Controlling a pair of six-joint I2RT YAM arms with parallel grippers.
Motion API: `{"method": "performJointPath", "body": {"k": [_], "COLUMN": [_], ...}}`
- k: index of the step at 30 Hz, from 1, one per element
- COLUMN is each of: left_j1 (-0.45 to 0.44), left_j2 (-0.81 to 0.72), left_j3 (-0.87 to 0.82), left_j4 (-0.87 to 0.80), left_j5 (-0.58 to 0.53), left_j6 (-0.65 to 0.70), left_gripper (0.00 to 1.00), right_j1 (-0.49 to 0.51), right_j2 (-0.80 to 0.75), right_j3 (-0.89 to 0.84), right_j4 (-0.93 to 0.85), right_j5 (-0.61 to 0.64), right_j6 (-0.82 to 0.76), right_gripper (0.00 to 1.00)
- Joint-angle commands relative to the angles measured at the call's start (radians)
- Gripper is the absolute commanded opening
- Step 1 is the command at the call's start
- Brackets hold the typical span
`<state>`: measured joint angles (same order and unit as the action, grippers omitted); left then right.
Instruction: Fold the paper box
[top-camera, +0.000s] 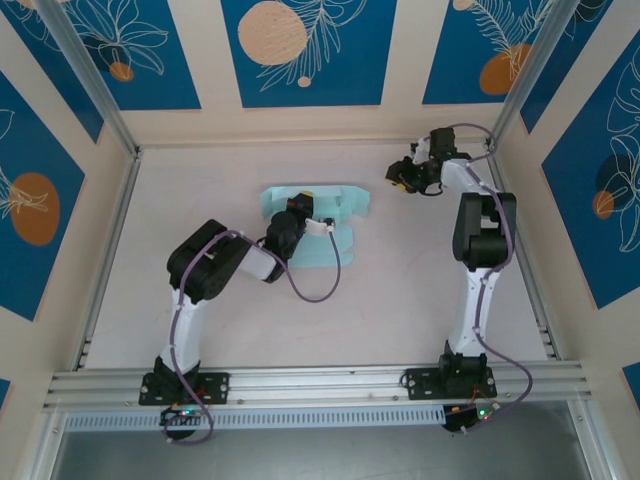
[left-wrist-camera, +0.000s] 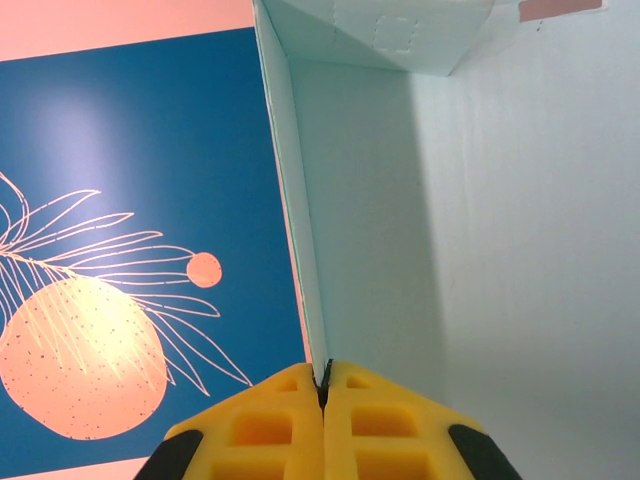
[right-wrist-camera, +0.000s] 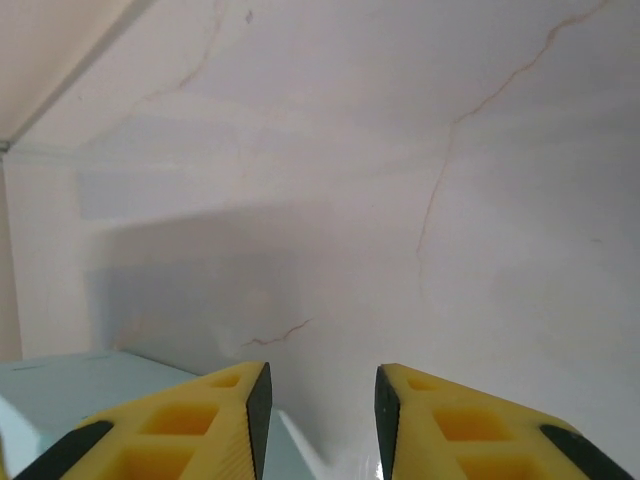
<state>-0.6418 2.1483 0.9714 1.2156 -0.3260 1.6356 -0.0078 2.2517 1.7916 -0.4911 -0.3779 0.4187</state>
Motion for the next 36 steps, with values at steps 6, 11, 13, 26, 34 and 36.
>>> {"method": "performJointPath", "body": {"k": [6,11,13,26,34,36], "left_j1": [-0.007,-0.007,-0.007,-0.008,-0.007,-0.007], "left_j2": [0.031,0.039,0.044,0.055,0.056,0.056], "left_j3": [-0.011,-0.013,-0.012,-0.007,-0.007,-0.01], "left_j4": [-0.047,-0.048,-0.047,-0.046,-0.05,-0.05], "left_j5": [0.007,0.006,0.005,0.005,0.009,0.014], "left_j6": [0.044,0.041,0.043,0.049,0.046,0.044], "left_gripper": [0.0,0.0,0.0,0.0,0.0,0.0], "right_j1": [0.098,0.137,0.148,0.192,0.245,0.259], "right_j2": [0.01,-0.046,-0.06,-0.18,-0.178,-0.177], "right_j3": [-0.033,-0.126,-0.144,-0.294,-0.291,-0.294], "right_j4": [-0.024,0.036,0.033,0.096,0.112,0.124], "right_j5": [-0.12,-0.121,-0.105,-0.098,-0.106,-0.084], "right_j6": [-0.079,-0.117,-0.128,-0.156,-0.196,-0.205], "right_gripper": [0.44,0.48,0.49,0.48,0.48,0.48]}}
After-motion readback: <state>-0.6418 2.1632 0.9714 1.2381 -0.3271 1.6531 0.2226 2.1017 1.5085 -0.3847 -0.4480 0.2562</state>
